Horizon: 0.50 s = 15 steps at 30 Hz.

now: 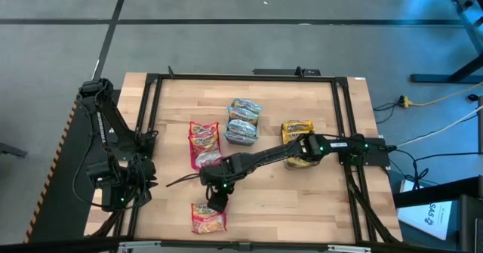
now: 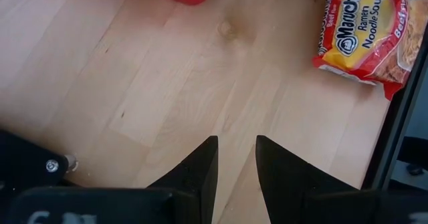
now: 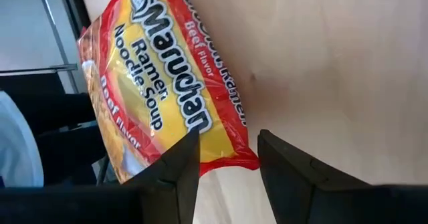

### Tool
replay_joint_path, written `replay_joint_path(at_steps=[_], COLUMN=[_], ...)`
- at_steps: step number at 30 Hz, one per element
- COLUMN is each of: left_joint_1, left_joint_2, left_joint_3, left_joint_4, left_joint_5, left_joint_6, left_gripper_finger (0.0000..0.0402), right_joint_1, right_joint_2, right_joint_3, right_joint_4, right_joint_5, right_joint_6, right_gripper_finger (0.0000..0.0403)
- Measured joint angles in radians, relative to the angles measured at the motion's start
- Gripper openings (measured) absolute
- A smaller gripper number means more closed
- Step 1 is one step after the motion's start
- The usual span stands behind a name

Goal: Sort Maruchan noodles
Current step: Put the red noodle pack into the red bin

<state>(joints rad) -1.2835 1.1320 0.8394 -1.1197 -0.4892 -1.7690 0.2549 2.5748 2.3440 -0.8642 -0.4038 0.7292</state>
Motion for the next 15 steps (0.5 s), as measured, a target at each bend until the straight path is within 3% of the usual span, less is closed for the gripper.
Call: replay_joint_path(at_steps=[6,15], left_joint_1=[0.0,0.0], left_joint_2=[0.0,0.0], left_joint_3=[0.0,0.0], left_joint_4=[-0.001,-0.002], left_joint_5=[0.0,0.0], left_joint_6=[0.0,0.0], left_gripper_finger=[0.0095,0.0095], right_joint_1=[0.012,0.029], right_joint_2=[0.0,0.0], right_joint_3=[0.0,0.0], right_joint_4=[0.0,0.002], right_joint_5=[-0.042,-0.036], right_joint_6=[-0.002,-0.027], right_gripper_finger=[0.012,0.0009])
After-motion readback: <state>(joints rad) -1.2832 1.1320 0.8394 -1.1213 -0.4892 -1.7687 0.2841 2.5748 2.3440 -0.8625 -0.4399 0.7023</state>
